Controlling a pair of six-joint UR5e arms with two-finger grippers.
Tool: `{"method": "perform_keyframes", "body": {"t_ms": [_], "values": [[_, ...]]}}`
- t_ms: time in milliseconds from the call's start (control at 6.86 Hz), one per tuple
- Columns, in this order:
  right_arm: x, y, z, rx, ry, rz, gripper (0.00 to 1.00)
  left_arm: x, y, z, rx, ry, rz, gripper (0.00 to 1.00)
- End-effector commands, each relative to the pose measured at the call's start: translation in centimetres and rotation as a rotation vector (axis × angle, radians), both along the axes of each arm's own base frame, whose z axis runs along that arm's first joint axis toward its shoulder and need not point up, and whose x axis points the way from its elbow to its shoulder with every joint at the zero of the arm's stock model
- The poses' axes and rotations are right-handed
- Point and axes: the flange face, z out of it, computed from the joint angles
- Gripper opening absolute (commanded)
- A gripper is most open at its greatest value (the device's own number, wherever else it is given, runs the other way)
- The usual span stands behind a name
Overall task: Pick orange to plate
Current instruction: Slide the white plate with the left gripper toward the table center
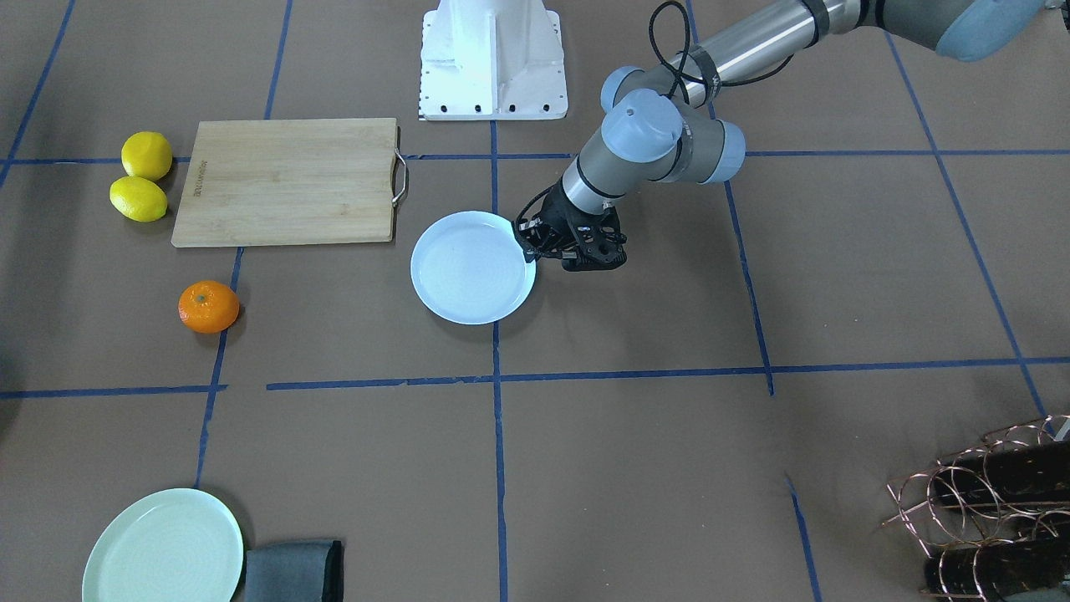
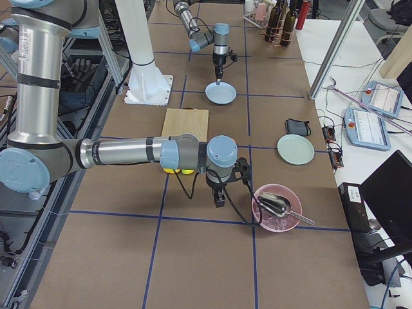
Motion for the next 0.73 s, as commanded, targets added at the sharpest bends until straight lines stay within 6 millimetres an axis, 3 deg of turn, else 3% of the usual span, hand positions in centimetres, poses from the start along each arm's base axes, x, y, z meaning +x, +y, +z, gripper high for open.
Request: {"method": "perform_keyframes", "body": {"t_ms": [0,146,292,438,583], "values": [[-0.4,-0.1,-0.5,-0.003,-0.065,0.001,1.00,-0.5,0.2,1.6,-0.004,-0.021,-0.015,0.00],[-0.5,-0.1,-0.6,-0.004,-0.070,0.000,1.00,-0.8,0.3,2.1,-0.005,-0.022,-0.014,0.15],[-0.6,-0.3,-1.0,0.003,-0.071,-0.001,1.00,-1.1,0.5,1.2,0.005,-0.005,-0.015,0.67],[-1.8,-0.5,-1.6,-0.020,-0.114,-0.006,1.00,-2.5,0.9,-0.6,0.025,0.031,-0.018,0.82],[-4.7,-1.2,-3.0,-0.071,-0.135,-0.019,1.00,-4.4,1.8,-1.6,0.041,0.062,-0.022,0.88]]}}
